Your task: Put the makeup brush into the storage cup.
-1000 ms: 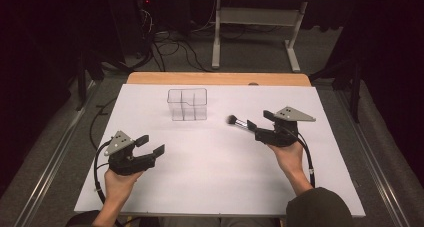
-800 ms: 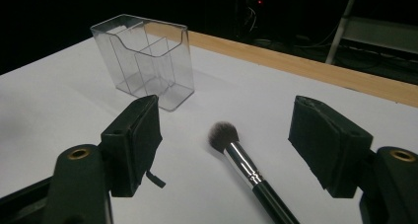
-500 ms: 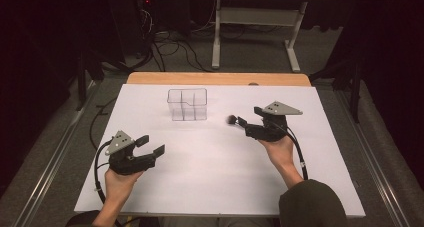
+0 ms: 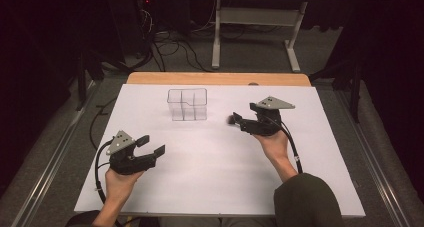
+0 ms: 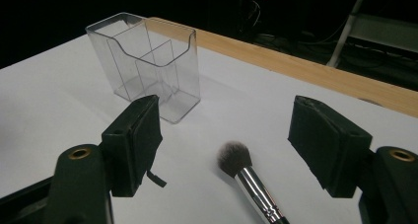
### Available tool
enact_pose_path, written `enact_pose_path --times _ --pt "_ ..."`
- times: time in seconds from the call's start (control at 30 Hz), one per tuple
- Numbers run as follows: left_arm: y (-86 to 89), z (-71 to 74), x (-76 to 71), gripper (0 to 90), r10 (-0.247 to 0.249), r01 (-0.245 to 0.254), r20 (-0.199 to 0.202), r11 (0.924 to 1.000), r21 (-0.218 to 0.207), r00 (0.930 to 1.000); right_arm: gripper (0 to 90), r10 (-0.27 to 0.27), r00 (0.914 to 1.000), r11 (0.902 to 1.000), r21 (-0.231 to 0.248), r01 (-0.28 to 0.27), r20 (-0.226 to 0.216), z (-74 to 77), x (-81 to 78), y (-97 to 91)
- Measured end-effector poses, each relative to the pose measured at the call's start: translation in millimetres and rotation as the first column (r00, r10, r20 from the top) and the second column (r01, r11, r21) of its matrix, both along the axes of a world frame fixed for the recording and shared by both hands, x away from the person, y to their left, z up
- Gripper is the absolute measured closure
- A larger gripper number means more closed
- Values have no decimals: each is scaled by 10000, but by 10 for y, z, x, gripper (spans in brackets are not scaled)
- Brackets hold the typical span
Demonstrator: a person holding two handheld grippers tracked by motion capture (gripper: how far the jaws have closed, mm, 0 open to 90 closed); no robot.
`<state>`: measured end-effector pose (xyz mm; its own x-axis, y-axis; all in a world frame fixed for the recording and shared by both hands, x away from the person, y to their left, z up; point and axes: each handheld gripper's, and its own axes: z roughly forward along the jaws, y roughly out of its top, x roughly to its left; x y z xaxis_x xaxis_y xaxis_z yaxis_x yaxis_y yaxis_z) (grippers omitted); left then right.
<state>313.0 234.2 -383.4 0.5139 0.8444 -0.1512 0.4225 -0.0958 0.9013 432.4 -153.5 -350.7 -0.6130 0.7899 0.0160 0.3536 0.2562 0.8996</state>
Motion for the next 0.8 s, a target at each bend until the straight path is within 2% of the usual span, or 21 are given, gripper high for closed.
enact_pose_path --times 0.33,0.37,0.5,0.8 --pt "-4 -1 1 295 -17 17 -4 10000 -13 10000 298 -125 9998 9998 -126 124 -134 5 93 35" --pt "-4 -3 2 296 -13 13 -18 10000 -4 10000 295 -114 9993 9999 -92 111 -356 -3 121 38" --pt "-8 -2 6 296 -32 32 -15 10000 17 10000 294 -173 9977 9997 -168 163 -657 -18 159 40" --pt "2 -5 -1 296 28 -28 -36 10000 -19 10000 307 -496 9966 9986 -221 483 -657 -16 179 22"
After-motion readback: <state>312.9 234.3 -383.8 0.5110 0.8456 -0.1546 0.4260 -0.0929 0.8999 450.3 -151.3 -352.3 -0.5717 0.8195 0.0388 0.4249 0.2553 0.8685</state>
